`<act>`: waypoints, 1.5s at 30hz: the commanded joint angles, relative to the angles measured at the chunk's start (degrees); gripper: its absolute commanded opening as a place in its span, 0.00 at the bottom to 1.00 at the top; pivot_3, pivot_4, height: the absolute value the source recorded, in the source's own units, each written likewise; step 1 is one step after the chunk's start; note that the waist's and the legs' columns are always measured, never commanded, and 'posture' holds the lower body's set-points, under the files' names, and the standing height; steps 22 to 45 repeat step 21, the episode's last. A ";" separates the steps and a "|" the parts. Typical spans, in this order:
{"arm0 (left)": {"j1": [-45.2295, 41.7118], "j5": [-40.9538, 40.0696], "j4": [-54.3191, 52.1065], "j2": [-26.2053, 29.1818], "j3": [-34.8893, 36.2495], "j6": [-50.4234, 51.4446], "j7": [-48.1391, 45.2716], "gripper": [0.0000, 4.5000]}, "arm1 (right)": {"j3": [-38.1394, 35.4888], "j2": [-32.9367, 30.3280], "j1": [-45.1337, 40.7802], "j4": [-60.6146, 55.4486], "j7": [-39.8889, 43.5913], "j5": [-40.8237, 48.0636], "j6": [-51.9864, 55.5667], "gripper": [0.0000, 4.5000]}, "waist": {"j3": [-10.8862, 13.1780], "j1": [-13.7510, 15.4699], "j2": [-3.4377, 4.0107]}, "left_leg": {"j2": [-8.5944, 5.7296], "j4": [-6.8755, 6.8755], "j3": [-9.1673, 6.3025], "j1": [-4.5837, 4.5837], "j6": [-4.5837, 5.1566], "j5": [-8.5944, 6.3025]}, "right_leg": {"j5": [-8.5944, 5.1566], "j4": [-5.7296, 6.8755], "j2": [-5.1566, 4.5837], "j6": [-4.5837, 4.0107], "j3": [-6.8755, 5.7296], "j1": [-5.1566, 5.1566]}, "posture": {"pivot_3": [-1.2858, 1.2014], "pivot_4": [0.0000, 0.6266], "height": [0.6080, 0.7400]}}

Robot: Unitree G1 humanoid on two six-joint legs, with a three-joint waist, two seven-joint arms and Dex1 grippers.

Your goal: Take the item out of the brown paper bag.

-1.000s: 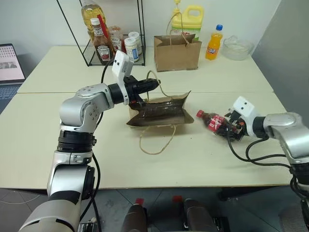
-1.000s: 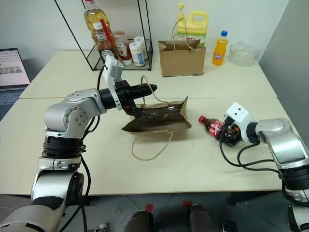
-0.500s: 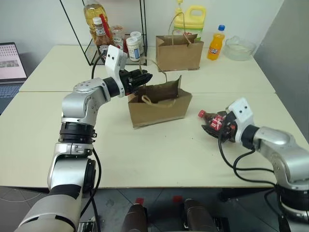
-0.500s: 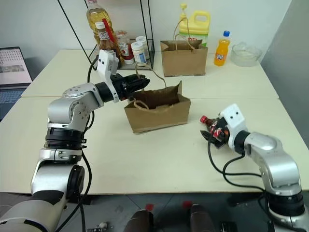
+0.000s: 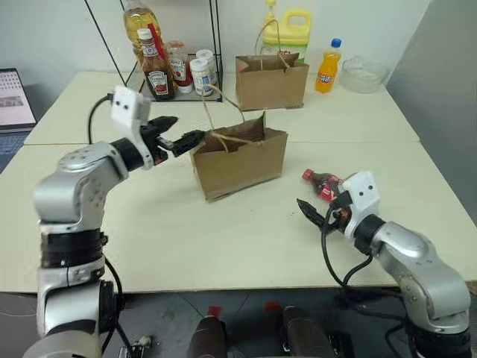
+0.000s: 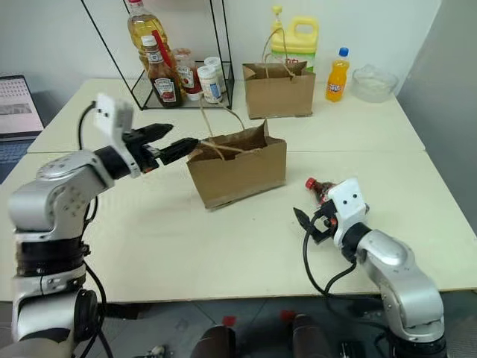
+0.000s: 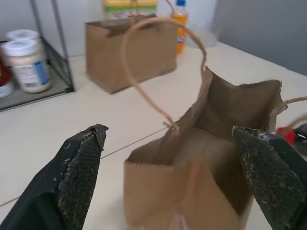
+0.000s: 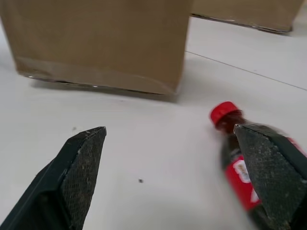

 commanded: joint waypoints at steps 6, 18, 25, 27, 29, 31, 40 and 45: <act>22.91 4.99 -18.92 -2.49 3.83 -2.49 11.28 0.99 | 0.26 4.21 9.94 -1.58 -6.53 -3.25 -9.67 1.00 | -0.08 0.28 -0.03 | 0.03 -0.03 0.07 0.05 0.00 -0.01 | 0.00 -0.03 -0.01 0.00 0.05 0.00 | 0.52 0.24 1.00; 43.67 17.57 -21.59 -18.67 -10.93 -14.93 23.18 0.99 | 0.73 12.89 13.19 1.20 -14.56 -4.92 -10.44 1.00 | -0.24 0.55 -0.22 | 0.03 -0.02 0.12 0.11 0.00 -0.01 | 0.00 -0.06 -0.01 -0.01 0.12 0.06 | 0.52 0.24 1.00; 44.39 17.52 -21.43 -20.04 -11.65 -15.36 23.26 0.99 | 0.97 14.04 14.16 0.87 -15.96 -5.05 -10.62 1.00 | -0.25 0.50 -0.22 | 0.03 -0.03 0.11 0.12 0.01 -0.01 | -0.01 -0.06 0.00 -0.02 0.11 0.06 | 0.52 0.24 1.00; 44.39 17.52 -21.43 -20.04 -11.65 -15.36 23.26 0.99 | 0.97 14.04 14.16 0.87 -15.96 -5.05 -10.62 1.00 | -0.25 0.50 -0.22 | 0.03 -0.03 0.11 0.12 0.01 -0.01 | -0.01 -0.06 0.00 -0.02 0.11 0.06 | 0.52 0.24 1.00; 44.39 17.52 -21.43 -20.04 -11.65 -15.36 23.26 0.99 | 0.97 14.04 14.16 0.87 -15.96 -5.05 -10.62 1.00 | -0.25 0.50 -0.22 | 0.03 -0.03 0.11 0.12 0.01 -0.01 | -0.01 -0.06 0.00 -0.02 0.11 0.06 | 0.52 0.24 1.00; 44.39 17.52 -21.43 -20.04 -11.65 -15.36 23.26 0.99 | 0.97 14.04 14.16 0.87 -15.96 -5.05 -10.62 1.00 | -0.25 0.50 -0.22 | 0.03 -0.03 0.11 0.12 0.01 -0.01 | -0.01 -0.06 0.00 -0.02 0.11 0.06 | 0.52 0.24 1.00; 44.39 17.52 -21.43 -20.04 -11.65 -15.36 23.26 0.99 | 0.97 14.04 14.16 0.87 -15.96 -5.05 -10.62 1.00 | -0.25 0.50 -0.22 | 0.03 -0.03 0.11 0.12 0.01 -0.01 | -0.01 -0.06 0.00 -0.02 0.11 0.06 | 0.52 0.24 1.00; 44.39 17.52 -21.43 -20.04 -11.65 -15.36 23.26 0.99 | 0.97 14.04 14.16 0.87 -15.96 -5.05 -10.62 1.00 | -0.25 0.50 -0.22 | 0.03 -0.03 0.11 0.12 0.01 -0.01 | -0.01 -0.06 0.00 -0.02 0.11 0.06 | 0.52 0.24 1.00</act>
